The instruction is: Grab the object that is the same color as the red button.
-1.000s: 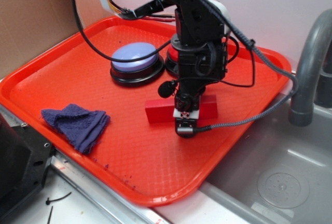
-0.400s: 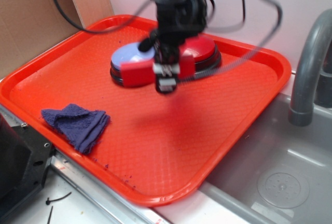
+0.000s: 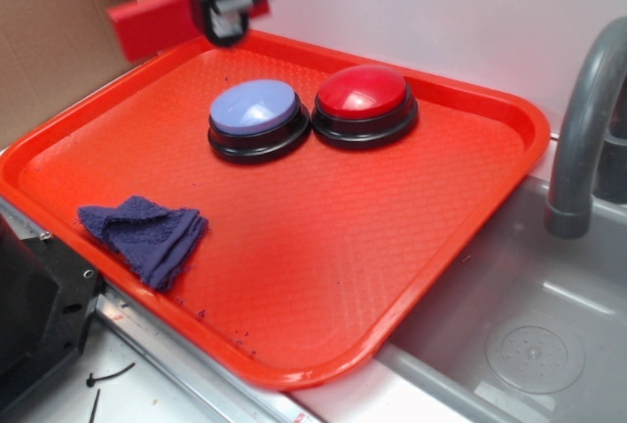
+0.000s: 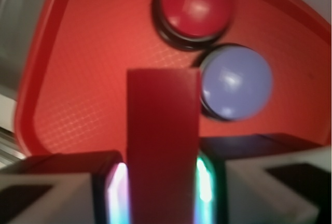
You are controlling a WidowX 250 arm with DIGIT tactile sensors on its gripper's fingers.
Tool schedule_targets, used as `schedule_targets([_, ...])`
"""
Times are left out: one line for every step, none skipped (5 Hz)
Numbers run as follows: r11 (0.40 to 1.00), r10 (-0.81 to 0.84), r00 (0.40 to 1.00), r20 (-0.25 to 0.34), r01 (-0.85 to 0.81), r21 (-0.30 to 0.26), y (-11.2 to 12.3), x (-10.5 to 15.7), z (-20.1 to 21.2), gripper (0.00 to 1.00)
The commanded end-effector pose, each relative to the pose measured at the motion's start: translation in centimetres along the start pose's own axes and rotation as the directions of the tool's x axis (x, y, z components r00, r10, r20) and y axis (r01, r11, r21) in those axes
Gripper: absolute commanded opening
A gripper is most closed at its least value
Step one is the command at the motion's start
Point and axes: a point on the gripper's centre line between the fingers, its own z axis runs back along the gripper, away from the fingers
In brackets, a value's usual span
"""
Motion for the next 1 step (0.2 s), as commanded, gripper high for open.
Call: schedule_targets([0.997,0.055,0.991,0.12,-0.048,-0.059,0.13,-3.33,2.38,0.0])
